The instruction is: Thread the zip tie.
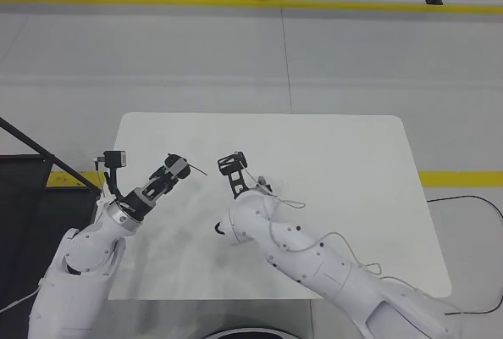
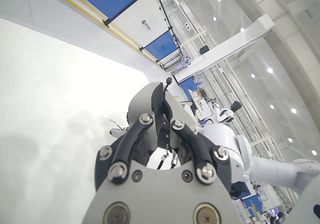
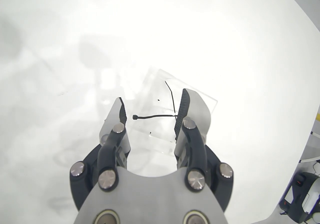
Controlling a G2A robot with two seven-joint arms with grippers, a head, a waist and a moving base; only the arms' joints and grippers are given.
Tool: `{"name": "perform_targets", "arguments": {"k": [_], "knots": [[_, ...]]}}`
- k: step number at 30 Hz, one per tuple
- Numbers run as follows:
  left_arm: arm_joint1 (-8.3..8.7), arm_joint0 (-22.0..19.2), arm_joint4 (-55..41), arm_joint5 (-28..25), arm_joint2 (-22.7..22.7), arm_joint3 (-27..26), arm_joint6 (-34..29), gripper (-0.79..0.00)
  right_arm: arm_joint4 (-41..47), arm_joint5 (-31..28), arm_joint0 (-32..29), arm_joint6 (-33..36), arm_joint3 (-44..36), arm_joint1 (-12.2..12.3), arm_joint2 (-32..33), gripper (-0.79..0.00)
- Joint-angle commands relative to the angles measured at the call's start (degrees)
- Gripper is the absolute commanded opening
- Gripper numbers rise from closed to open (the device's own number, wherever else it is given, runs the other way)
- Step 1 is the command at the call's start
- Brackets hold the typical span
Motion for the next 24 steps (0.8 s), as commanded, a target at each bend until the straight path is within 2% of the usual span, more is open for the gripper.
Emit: {"name": "perform_targets", "arguments": {"k": [1,9,24], "knots": [[0.02,-0.2,0.1,0.1,0.2,0.2,0.0,-0.785,-1.6,-0.5,-0.5,0.5,0.6,-0.8,0.7,-0.326],[0.14,-1.0,-0.4,0.5,0.4,0.8,-0.2,-0.785,-9.9,-3.3,-3.7,3.3,1.7,-4.3,4.6,-0.363],[0.31,-2.0,-0.4,1.0,1.2,1.6,-0.2,-0.785,-26.1,-8.9,-11.5,8.9,-1.0,-9.4,12.2,-0.428]]}}
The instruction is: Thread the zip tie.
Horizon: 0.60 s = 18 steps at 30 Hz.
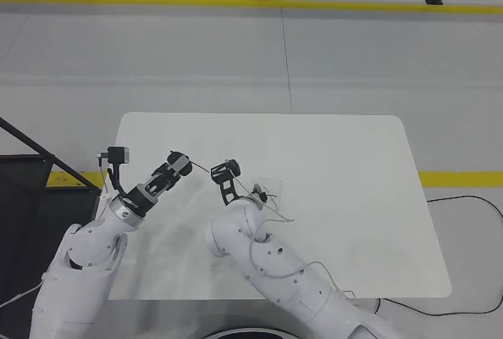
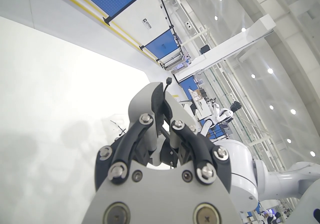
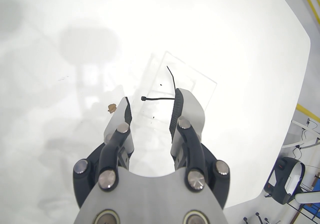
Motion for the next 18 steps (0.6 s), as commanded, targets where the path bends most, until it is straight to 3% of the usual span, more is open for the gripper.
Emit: {"name": "perform_targets", "arguments": {"k": [1,18], "knots": [[0.02,0.0,0.0,0.0,0.0,0.0,0.0,-0.785,-0.9,-0.3,-0.4,0.3,0.1,-0.5,0.6,-0.44],[0.25,-0.7,-0.6,-0.2,0.3,1.4,0.0,-0.785,-2.5,-1.4,-0.7,-1.5,3.5,-4.0,4.0,-0.483]]}}
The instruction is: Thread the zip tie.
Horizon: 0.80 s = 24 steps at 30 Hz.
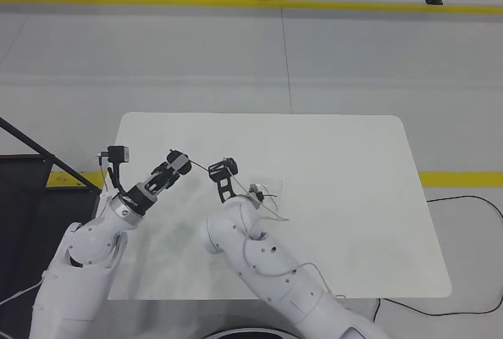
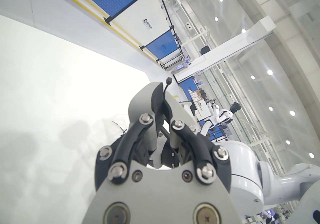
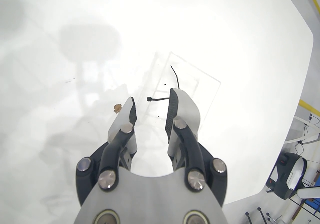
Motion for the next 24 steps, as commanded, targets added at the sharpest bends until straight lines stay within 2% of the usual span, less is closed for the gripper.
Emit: {"name": "perform_targets", "arguments": {"k": [1,22,24], "knots": [[0.03,0.1,0.0,-0.1,0.0,0.0,0.1,-0.785,0.2,-0.1,0.0,-0.5,0.7,-0.3,0.4,-0.486],[0.29,0.0,-0.5,-0.4,0.1,0.3,0.2,-0.785,-2.5,-1.3,-0.4,-1.7,3.4,-2.7,3.5,-0.634],[0.31,0.0,-0.4,-0.4,0.1,0.3,0.3,-0.785,-2.8,-1.7,-0.5,-1.8,3.3,-2.9,3.9,-0.668]]}}
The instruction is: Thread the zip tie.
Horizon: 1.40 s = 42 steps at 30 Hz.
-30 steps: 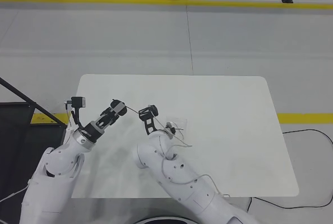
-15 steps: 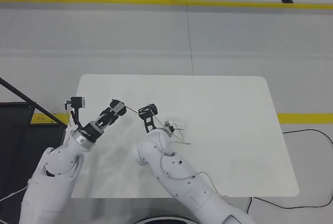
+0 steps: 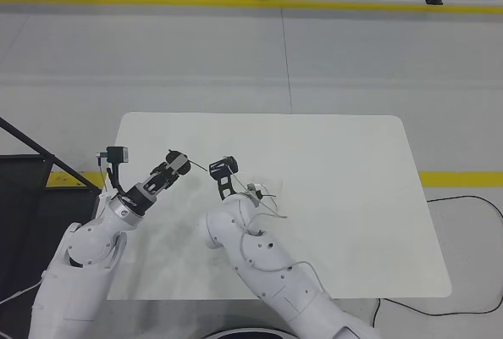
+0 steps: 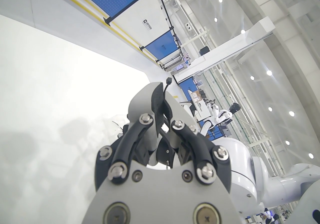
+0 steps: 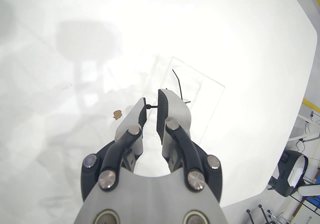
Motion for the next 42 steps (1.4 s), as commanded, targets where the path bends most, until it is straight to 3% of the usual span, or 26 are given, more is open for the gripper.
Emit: {"name": "perform_targets", "arguments": {"k": [1,3,8,24,32,42], "knots": [[0.01,0.0,-0.1,0.0,0.0,0.0,0.1,-0.785,-0.2,-0.2,-0.1,0.0,0.0,-0.1,0.4,-0.68],[0.04,0.1,-0.1,-0.1,0.0,-0.1,0.2,-0.785,-0.4,-0.5,-0.3,-0.2,-0.1,-0.3,0.7,-0.736],[0.11,0.2,-0.2,-0.1,-0.1,-0.1,0.2,-0.785,-1.4,-0.9,-0.8,-0.5,-0.4,-0.7,1.3,-0.782],[0.25,-0.2,0.0,0.2,0.5,0.1,0.1,-0.785,-7.2,-0.5,-5.8,-1.6,-6.5,-1.1,2.5,-0.785],[0.32,-1.6,2.2,1.1,1.8,-0.7,-1.3,-0.785,-9.4,-1.0,-12.9,-6.9,-18.8,0.8,4.7,-0.785],[0.78,-4.6,5.8,0.9,3.6,-2.1,-7.3,-0.785,-5.0,-10.5,-26.8,-18.3,-40.0,5.6,9.0,-0.785]]}}
